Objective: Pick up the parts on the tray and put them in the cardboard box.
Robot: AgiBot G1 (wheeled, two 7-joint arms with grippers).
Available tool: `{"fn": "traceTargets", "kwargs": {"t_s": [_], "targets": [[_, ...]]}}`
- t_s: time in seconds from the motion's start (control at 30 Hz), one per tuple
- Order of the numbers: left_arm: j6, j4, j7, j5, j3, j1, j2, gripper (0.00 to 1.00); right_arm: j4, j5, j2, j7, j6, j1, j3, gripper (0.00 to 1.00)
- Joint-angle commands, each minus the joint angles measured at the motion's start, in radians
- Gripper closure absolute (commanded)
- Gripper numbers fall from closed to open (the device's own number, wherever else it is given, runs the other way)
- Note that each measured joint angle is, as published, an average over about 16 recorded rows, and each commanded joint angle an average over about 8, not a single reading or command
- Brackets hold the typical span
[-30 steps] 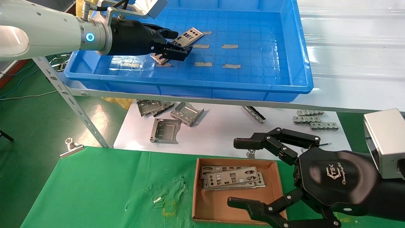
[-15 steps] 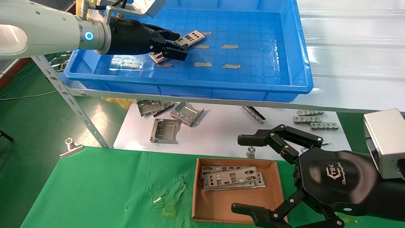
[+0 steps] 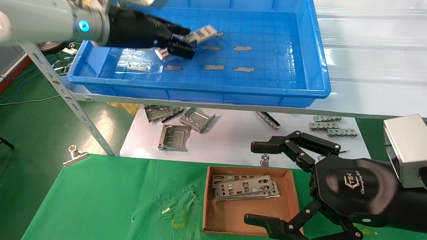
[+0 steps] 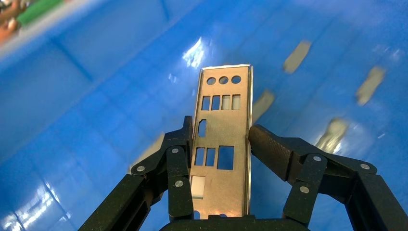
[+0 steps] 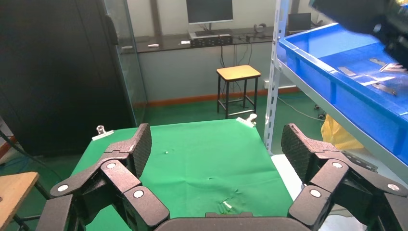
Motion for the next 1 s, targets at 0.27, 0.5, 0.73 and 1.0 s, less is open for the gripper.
{"fn": "traceTargets", "kwargs": {"t_s": [0.27, 0.5, 0.73, 1.0], "targets": [[0.151, 0.012, 0.082, -0.026, -0.011, -0.045, -0.039, 1.00, 0.000, 0.000, 0.000, 0.000, 0.000, 0.000, 0.000, 0.00], [0.354, 0.000, 0.176, -0.055, -0.024, -0.061, -0.085, 1.00, 0.000, 0.000, 0.000, 0.000, 0.000, 0.000, 0.000, 0.00], [0.523, -0.051, 0.287, -0.089, -0.026, -0.058, -0.125, 1.00, 0.000, 0.000, 0.000, 0.000, 0.000, 0.000, 0.000, 0.00], [0.549, -0.307, 0.311, -0.209, 0.059, 0.049, -0.213, 1.00, 0.000, 0.000, 0.000, 0.000, 0.000, 0.000, -0.001, 0.00]]}}
